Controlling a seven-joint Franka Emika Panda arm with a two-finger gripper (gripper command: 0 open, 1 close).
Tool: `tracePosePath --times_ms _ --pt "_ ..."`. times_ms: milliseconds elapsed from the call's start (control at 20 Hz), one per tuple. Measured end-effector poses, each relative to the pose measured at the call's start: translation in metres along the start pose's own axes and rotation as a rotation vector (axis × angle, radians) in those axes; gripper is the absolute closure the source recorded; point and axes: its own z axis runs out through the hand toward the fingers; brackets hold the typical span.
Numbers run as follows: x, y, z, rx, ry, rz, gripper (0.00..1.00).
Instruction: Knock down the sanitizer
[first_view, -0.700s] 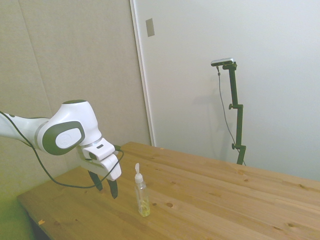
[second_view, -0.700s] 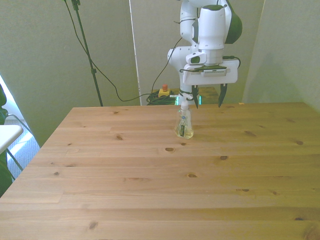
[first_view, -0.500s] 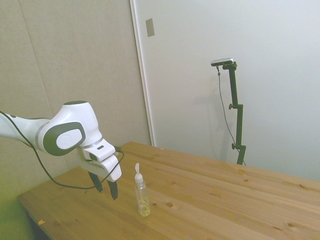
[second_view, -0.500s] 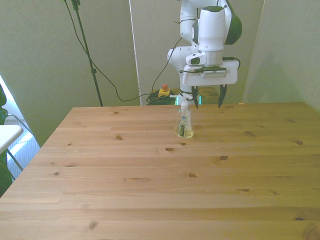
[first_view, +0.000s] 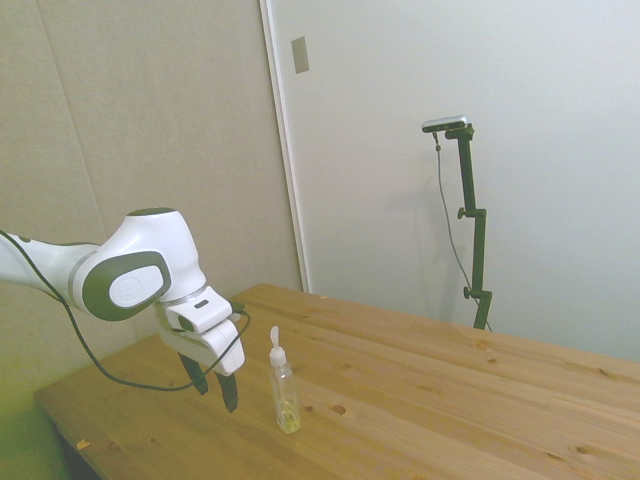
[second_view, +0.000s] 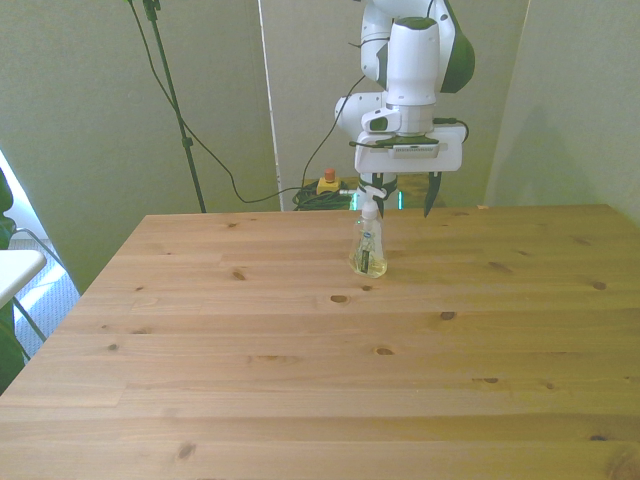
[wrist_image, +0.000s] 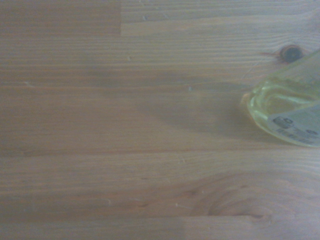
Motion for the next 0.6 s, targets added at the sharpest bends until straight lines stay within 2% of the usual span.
tracePosePath --times_ms 600 --pt "0.022 0.017 -0.007 0.010 0.040 0.074 1.00"
